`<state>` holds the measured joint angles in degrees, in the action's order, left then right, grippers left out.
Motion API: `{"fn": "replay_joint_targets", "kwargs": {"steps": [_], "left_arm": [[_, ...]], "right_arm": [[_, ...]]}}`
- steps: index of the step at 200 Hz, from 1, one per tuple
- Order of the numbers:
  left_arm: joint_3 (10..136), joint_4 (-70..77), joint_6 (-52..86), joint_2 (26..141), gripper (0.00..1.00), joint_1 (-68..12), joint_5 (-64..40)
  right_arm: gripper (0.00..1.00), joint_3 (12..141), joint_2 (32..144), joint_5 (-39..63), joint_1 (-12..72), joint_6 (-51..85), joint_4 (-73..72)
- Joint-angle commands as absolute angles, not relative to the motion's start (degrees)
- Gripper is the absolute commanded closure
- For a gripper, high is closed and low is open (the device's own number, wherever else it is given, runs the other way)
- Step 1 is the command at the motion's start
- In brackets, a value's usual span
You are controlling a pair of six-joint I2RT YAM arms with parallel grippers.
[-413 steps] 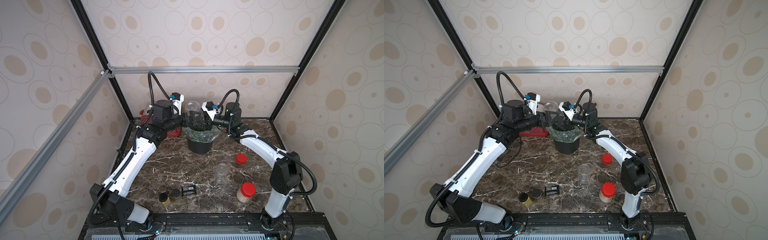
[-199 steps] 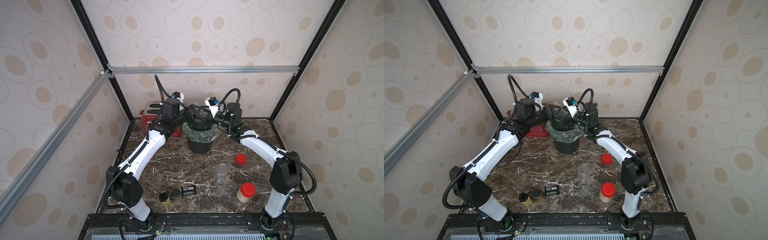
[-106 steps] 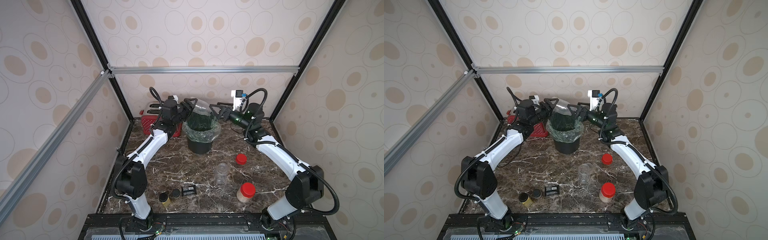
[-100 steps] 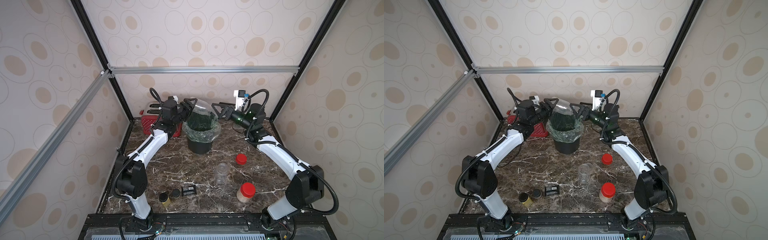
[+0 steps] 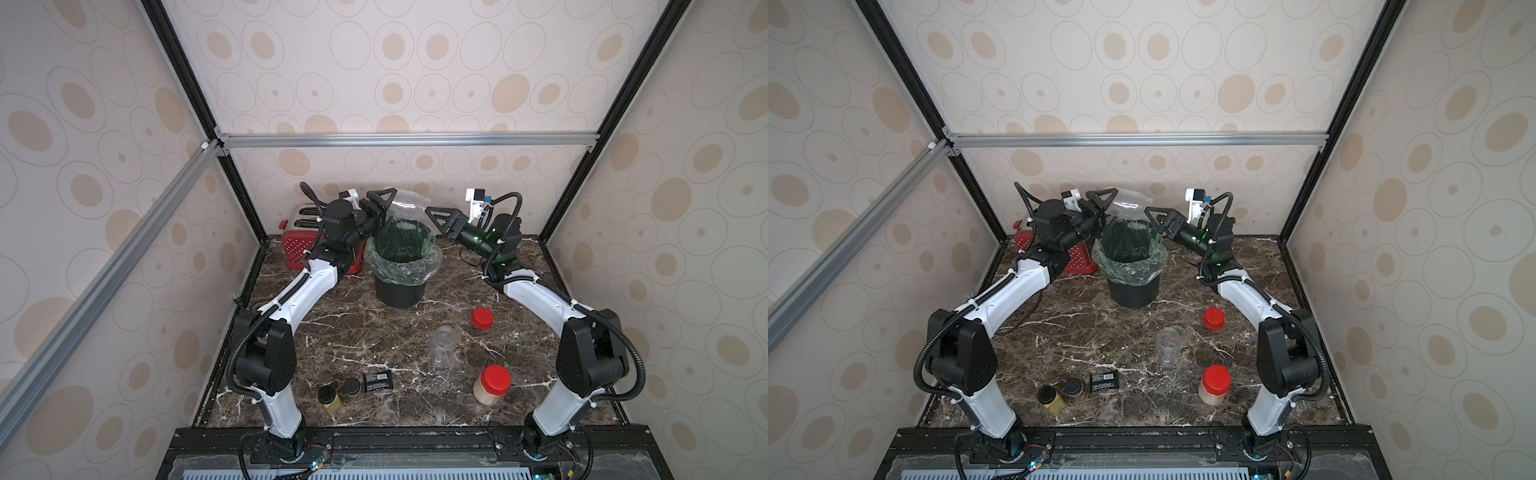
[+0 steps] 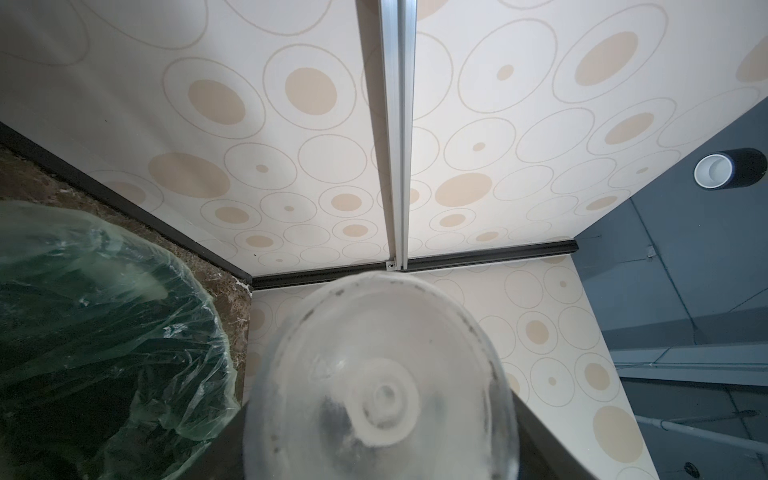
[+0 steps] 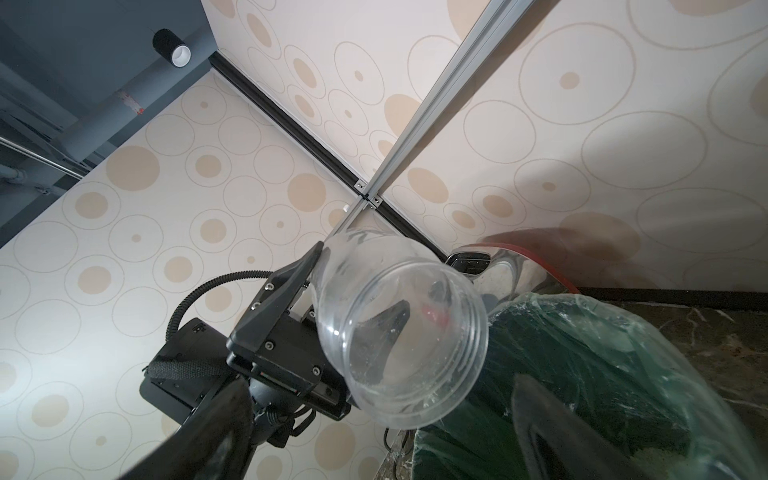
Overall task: Empty expired oatmeal from jars
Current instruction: Place the jar at the center of the board.
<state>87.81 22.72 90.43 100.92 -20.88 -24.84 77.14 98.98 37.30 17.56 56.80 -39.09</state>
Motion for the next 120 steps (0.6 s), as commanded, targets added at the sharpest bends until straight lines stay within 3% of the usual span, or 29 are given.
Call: {"fn": "replay_joint_targets", "kwargs": {"steps": [1, 65, 87, 120], "left_arm": [[88.58, 27.38, 93.20, 100.18, 0.64, -21.51, -26.30], [89.69, 28.83, 94.13, 101.16, 0.63, -23.02, -26.88], [90.49, 28.82, 94.04, 101.47, 0.62, -23.63, -27.39], [91.14, 28.41, 93.61, 101.57, 0.60, -24.34, -27.33]], "right_arm": [[0.01, 80.25, 100.67, 38.83, 17.48, 59.66, -42.42], [0.03, 86.70, 105.93, 40.06, 19.33, 62.15, -46.25], [0.09, 88.21, 107.11, 40.08, 19.62, 62.51, -47.02], [0.25, 89.11, 107.62, 40.37, 19.73, 62.28, -48.20]]}}
